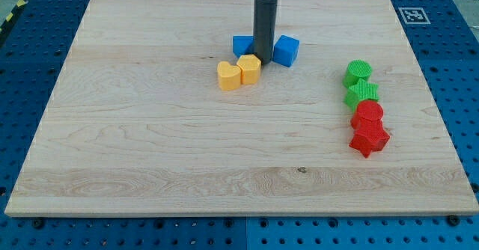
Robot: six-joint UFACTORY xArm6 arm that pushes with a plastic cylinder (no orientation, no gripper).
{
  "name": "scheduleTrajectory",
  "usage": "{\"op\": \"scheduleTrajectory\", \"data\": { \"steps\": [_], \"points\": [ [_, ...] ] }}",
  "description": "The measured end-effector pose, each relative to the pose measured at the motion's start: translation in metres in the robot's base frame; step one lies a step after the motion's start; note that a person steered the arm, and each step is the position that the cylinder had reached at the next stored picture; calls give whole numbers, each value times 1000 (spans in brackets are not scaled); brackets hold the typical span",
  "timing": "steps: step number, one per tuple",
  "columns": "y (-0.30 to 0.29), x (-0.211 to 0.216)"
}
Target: Move the yellow hexagon a bit up
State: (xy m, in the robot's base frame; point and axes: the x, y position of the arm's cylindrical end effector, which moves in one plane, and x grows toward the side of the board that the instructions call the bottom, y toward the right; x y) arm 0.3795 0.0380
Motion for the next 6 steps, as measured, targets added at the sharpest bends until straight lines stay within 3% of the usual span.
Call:
{"op": "scheduleTrajectory", "data": {
  "steps": [4, 6],
  "points": [
    [-6, 102],
    [-24, 58]
  ]
}}
